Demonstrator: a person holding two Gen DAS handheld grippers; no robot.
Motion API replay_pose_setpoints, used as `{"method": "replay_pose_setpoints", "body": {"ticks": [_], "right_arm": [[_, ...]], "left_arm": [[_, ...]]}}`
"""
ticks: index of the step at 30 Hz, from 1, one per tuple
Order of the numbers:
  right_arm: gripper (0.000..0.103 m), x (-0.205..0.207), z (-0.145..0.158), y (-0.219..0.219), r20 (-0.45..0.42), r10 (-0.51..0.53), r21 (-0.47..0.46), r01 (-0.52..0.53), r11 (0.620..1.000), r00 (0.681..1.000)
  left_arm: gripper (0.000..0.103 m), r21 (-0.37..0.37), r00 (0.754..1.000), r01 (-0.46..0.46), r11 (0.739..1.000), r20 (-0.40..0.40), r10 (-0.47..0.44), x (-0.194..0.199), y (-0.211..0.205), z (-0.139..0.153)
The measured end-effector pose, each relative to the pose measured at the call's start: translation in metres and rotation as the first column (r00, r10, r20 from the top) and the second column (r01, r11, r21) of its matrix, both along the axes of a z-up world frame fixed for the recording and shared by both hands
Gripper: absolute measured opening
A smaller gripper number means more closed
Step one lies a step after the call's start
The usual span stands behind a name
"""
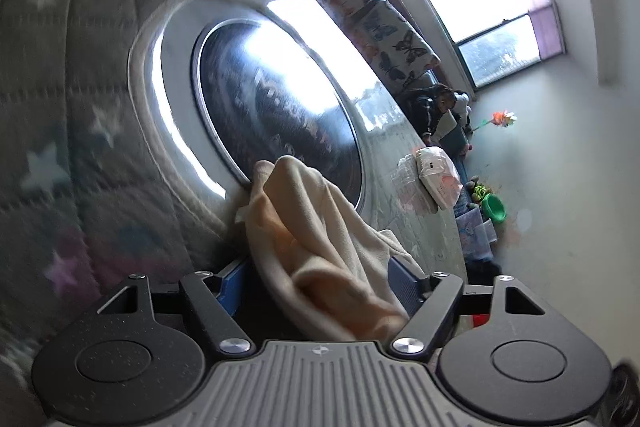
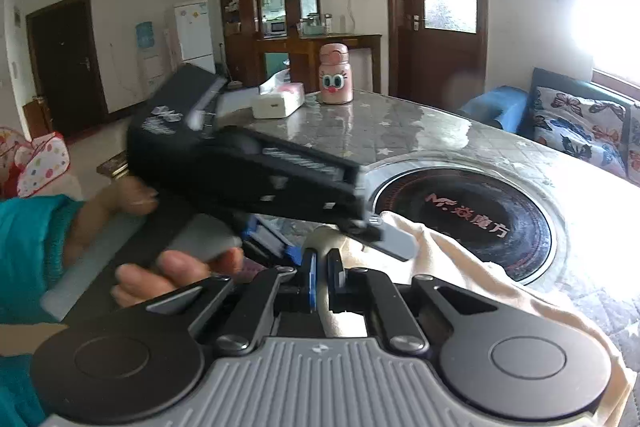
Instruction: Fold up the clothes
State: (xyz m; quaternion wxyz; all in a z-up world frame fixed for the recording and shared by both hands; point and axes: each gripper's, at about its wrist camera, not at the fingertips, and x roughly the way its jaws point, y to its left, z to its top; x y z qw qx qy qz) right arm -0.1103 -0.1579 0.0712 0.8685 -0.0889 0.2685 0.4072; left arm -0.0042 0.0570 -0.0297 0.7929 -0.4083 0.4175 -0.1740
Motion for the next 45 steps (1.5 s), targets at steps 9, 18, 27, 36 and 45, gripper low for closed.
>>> {"method": "replay_pose_setpoints", "body": {"ticks": [9,18,27,36,45], "right_arm": [[0.014,-0.016,-0.013,0.004,-0.001,0.035,-0.024,-0.035,0.999,0.999],[0.056,-0.028,-0.015,-0.057,-0.015,-0.231,0.022,0.232,0.973,0.973],[0.056,0.002,-0.035,-0.145,-0.068,-0.577,0.044,0.580,0.813,0.814],[0.055,0.035,-0.064,-0.180,-0.189,-0.659,0.093,0.681,0.726,0.728],[0.011,0.039,-0.065,-0.171,-0.201,-0.652,0.123,0.679,0.724,0.731]], "left_arm": [[0.025,-0.014,0.999,-0.042,0.999,-0.027,0.041,-0.003,0.005,-0.015],[0.025,0.030,0.999,-0.039,0.999,0.011,0.039,-0.009,0.001,-0.011],[0.026,0.081,0.999,-0.035,0.996,0.039,0.032,-0.011,-0.009,-0.006],[0.026,0.132,0.998,-0.030,0.991,0.054,0.023,-0.011,-0.017,-0.001],[0.024,0.232,0.995,-0.009,0.973,0.095,-0.014,-0.009,-0.029,0.007]]}}
